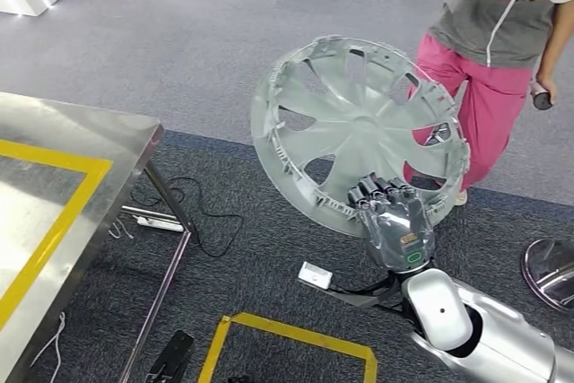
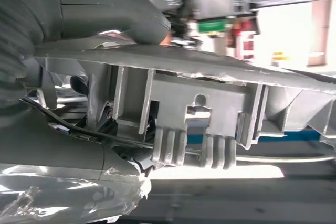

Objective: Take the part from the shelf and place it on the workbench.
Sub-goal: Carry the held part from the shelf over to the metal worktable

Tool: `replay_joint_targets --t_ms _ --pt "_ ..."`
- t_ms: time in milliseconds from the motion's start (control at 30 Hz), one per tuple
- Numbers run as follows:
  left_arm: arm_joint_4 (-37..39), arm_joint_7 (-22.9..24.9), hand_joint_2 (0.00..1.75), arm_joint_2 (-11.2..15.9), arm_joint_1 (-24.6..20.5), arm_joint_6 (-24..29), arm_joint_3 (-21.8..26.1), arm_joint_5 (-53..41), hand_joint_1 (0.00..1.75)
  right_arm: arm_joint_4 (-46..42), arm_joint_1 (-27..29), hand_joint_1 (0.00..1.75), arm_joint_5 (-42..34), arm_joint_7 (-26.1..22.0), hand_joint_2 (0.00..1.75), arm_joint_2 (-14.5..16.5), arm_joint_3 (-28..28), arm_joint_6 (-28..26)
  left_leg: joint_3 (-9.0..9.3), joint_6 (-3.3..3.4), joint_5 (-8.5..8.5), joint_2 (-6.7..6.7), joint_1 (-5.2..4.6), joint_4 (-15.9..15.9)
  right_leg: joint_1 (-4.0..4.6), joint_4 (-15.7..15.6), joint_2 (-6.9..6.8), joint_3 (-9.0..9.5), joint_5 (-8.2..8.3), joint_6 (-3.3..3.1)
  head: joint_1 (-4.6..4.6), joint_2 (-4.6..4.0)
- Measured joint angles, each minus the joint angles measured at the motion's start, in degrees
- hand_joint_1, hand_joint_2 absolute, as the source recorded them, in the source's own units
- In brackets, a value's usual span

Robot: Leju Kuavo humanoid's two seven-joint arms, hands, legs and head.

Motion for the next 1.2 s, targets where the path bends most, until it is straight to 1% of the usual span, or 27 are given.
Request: replay_joint_targets --t_ms 67,100,133,200,233,267,300,367,400,433,467,500,533,600,667,733,800,867,900,933,967,1000,1033,1100,1133,1167,1200 --pt "-0.73 0.44 0.00 -0.64 0.01 0.39 -0.11 0.44 0.00 0.11 -0.14 1.75 0.01 -0.07 1.75 0.05 0.31 0.46 4.72 0.62 2.80 2.59 -0.67 -7.99 0.28 0.07 -1.13 0.17 -0.14 0.21 -0.04 0.00" --pt "-1.15 0.71 0.00 -0.71 0.11 0.57 -0.11 0.66 0.00 0.17 0.02 1.75 0.01 -0.07 1.75 0.05 0.34 0.47 6.31 0.99 3.46 3.82 -1.04 -10.97 0.47 0.10 -1.68 0.21 -0.23 0.39 -0.01 0.00" --pt "-1.56 0.97 0.00 -0.75 0.31 0.72 -0.11 0.86 0.00 0.27 0.27 1.75 0.01 -0.05 1.75 0.05 0.29 0.35 7.04 1.30 3.58 4.64 -1.36 -12.59 0.64 0.11 -2.26 0.23 -0.33 0.60 0.01 0.00" --pt "-2.24 1.27 0.00 -0.74 0.93 0.90 -0.10 1.13 0.00 0.51 0.95 1.75 0.00 -0.03 1.75 0.10 0.14 -0.05 6.92 1.85 3.53 3.67 -1.53 -13.10 0.74 -0.02 -3.62 0.42 -0.50 1.04 0.05 0.00" --pt "-2.49 1.29 0.00 -0.74 1.31 0.90 -0.09 1.18 0.00 0.61 1.27 1.75 -0.01 -0.02 1.75 0.13 0.01 -0.15 6.92 2.13 3.64 2.94 -1.42 -13.21 0.66 0.16 -3.57 0.41 -0.79 1.35 0.07 0.00" --pt "-2.70 1.29 0.00 -0.75 1.60 0.88 -0.09 1.16 0.00 0.67 1.58 1.75 -0.02 -0.01 1.75 0.16 -0.15 -0.29 6.96 2.44 3.76 2.20 -1.25 -13.32 0.52 1.07 -2.54 0.09 -1.52 1.68 0.14 0.00" --pt "-2.92 1.28 0.00 -0.77 1.76 0.80 -0.08 1.13 0.00 0.73 1.90 1.75 -0.03 0.01 1.75 0.18 -0.35 -0.47 7.02 2.72 3.89 1.49 -1.01 -13.43 0.37 3.13 -0.89 -0.80 -2.76 1.98 0.27 0.00" --pt "-3.27 1.26 0.00 -0.84 1.83 0.45 -0.08 0.93 0.00 0.91 2.54 1.75 -0.01 0.02 1.75 0.18 -0.84 -0.89 7.02 3.00 3.97 0.08 -0.74 -13.47 0.13 10.58 2.62 -4.35 -6.26 2.36 0.57 0.00" --pt "-3.38 1.26 0.00 -0.88 1.82 0.23 -0.08 0.78 0.00 1.02 2.86 1.75 0.00 0.02 1.75 0.18 -1.05 -1.06 7.01 3.04 3.98 -0.64 -0.70 -13.46 0.10 14.34 3.30 -6.30 -7.60 2.46 0.65 0.00" --pt "-3.46 1.26 0.00 -0.91 1.83 0.05 -0.09 0.66 0.00 1.13 3.15 1.75 0.01 0.02 1.75 0.19 -1.20 -1.17 7.01 3.04 3.99 -1.40 -0.69 -13.46 0.08 16.62 3.54 -7.66 -8.00 2.52 0.67 0.00" --pt "-3.52 1.26 0.00 -0.93 1.84 -0.09 -0.10 0.59 0.00 1.22 3.38 1.75 0.00 0.01 1.75 0.19 -1.29 -1.22 7.03 3.02 4.00 -2.16 -0.66 -13.44 0.03 16.58 3.62 -7.95 -7.21 2.55 0.67 0.00" --pt "-3.58 1.26 0.00 -0.99 1.84 -0.22 -0.10 0.57 0.00 1.29 3.56 1.75 -0.01 0.01 1.75 0.19 -1.36 -1.22 7.08 2.96 4.03 -2.92 -0.59 -13.41 -0.08 14.16 3.82 -7.05 -5.38 2.58 0.67 0.00" --pt "-3.65 1.26 0.00 -1.08 1.82 -0.30 -0.11 0.62 0.00 1.34 3.67 1.75 -0.01 0.01 1.75 0.19 -1.42 -1.21 7.12 2.84 4.04 -3.67 -0.50 -13.36 -0.31 10.10 4.40 -5.25 -3.04 2.70 0.67 0.00" --pt "-3.86 1.26 0.00 -1.31 1.74 -0.35 -0.13 0.72 0.00 1.40 3.80 1.75 0.01 0.01 1.75 0.20 -1.53 -1.22 6.90 2.31 4.15 -4.98 -0.48 -13.13 -0.86 2.73 6.66 -1.69 -0.37 2.93 0.66 0.00" --pt "-4.02 1.25 0.00 -1.47 1.79 -0.35 -0.14 0.82 0.00 1.44 3.96 1.75 0.03 0.01 1.75 0.21 -1.58 -1.25 6.34 1.57 4.54 -6.04 -0.43 -13.09 -0.94 0.50 7.75 -0.56 -0.25 2.63 0.65 0.00" --pt "-4.06 1.24 0.00 -1.57 2.01 -0.35 -0.14 0.90 0.00 1.45 4.10 1.75 -0.02 -0.01 1.75 0.22 -1.62 -1.26 5.94 0.99 4.79 -6.64 -0.23 -13.19 -0.80 0.43 6.75 -0.59 0.00 1.81 0.62 0.00" --pt "-4.07 1.24 0.00 -1.75 2.05 -0.45 -0.15 0.93 0.00 1.45 4.13 1.75 -0.03 0.01 1.75 0.24 -1.76 -1.25 4.83 0.59 3.24 -4.63 -0.37 -11.13 -0.79 0.24 5.62 -0.57 0.21 0.97 0.37 0.00" --pt "-4.08 1.24 0.00 -2.04 1.85 -0.59 -0.21 0.91 0.00 1.46 4.21 1.75 0.00 0.04 1.75 0.25 -2.02 -1.17 1.75 0.29 -0.43 -1.54 -0.51 -4.44 -0.58 0.15 4.39 -0.58 0.22 0.39 0.14 0.00" --pt "-4.08 1.24 0.00 -2.18 1.78 -0.60 -0.26 0.90 0.00 1.47 4.33 1.75 0.00 0.05 1.75 0.25 -2.12 -1.08 -0.07 0.20 -2.15 -0.81 -0.48 -0.41 -0.44 0.15 3.75 -0.60 0.19 0.27 0.14 0.00" --pt "-4.08 1.26 0.00 -2.31 1.77 -0.57 -0.30 0.90 0.00 1.47 4.49 1.75 -0.01 0.05 1.75 0.25 -2.19 -0.97 -1.34 0.20 -3.10 -0.52 -0.46 2.51 -0.33 0.15 3.15 -0.61 0.16 0.21 0.13 0.00" --pt "-4.08 1.28 0.00 -2.43 1.78 -0.50 -0.34 0.89 0.00 1.47 4.66 1.75 -0.01 0.05 1.75 0.25 -2.23 -0.85 -1.69 0.26 -3.02 -0.43 -0.47 3.50 -0.24 0.15 2.62 -0.61 0.15 0.20 0.13 0.00" --pt "-4.08 1.30 0.00 -2.52 1.78 -0.41 -0.37 0.89 0.00 1.47 4.82 1.75 -0.01 0.05 1.75 0.25 -2.25 -0.74 -0.85 0.40 -1.91 -0.37 -0.50 2.14 -0.17 0.16 2.14 -0.58 0.14 0.20 0.12 0.00" --pt "-4.08 1.32 0.00 -2.57 1.73 -0.32 -0.38 0.88 0.00 1.47 4.93 1.75 -0.01 0.04 1.75 0.25 -2.27 -0.66 1.09 0.64 -0.12 -0.06 -0.59 -1.26 -0.11 0.16 1.68 -0.52 0.12 0.23 0.12 0.00" --pt "-4.08 1.33 0.00 -2.61 1.48 -0.10 -0.41 0.85 0.00 1.45 5.02 1.75 -0.01 0.02 1.75 0.24 -2.34 -0.53 5.44 1.26 2.59 1.65 -1.05 -9.17 0.16 0.25 0.85 -0.46 -0.02 0.46 0.13 0.00" --pt "-4.09 1.34 0.00 -2.63 1.32 -0.03 -0.44 0.81 0.00 1.44 5.04 1.75 0.00 0.02 1.75 0.22 -2.40 -0.45 6.72 1.52 3.13 2.35 -1.27 -11.68 0.30 0.28 0.45 -0.47 -0.09 0.64 0.20 0.00" --pt "-4.09 1.34 0.00 -2.63 1.20 0.01 -0.46 0.77 0.00 1.42 5.05 1.75 0.00 0.02 1.75 0.20 -2.47 -0.35 7.17 1.71 3.09 2.65 -1.46 -12.77 0.43 0.26 0.04 -0.48 -0.14 0.84 0.23 0.00" --pt "-4.09 1.35 0.00 -2.63 1.15 0.02 -0.49 0.72 0.00 1.40 5.06 1.75 0.00 0.02 1.75 0.19 -2.52 -0.22 7.12 1.89 3.09 2.27 -1.53 -13.00 0.48 0.21 -0.39 -0.42 -0.17 1.07 0.27 0.00"
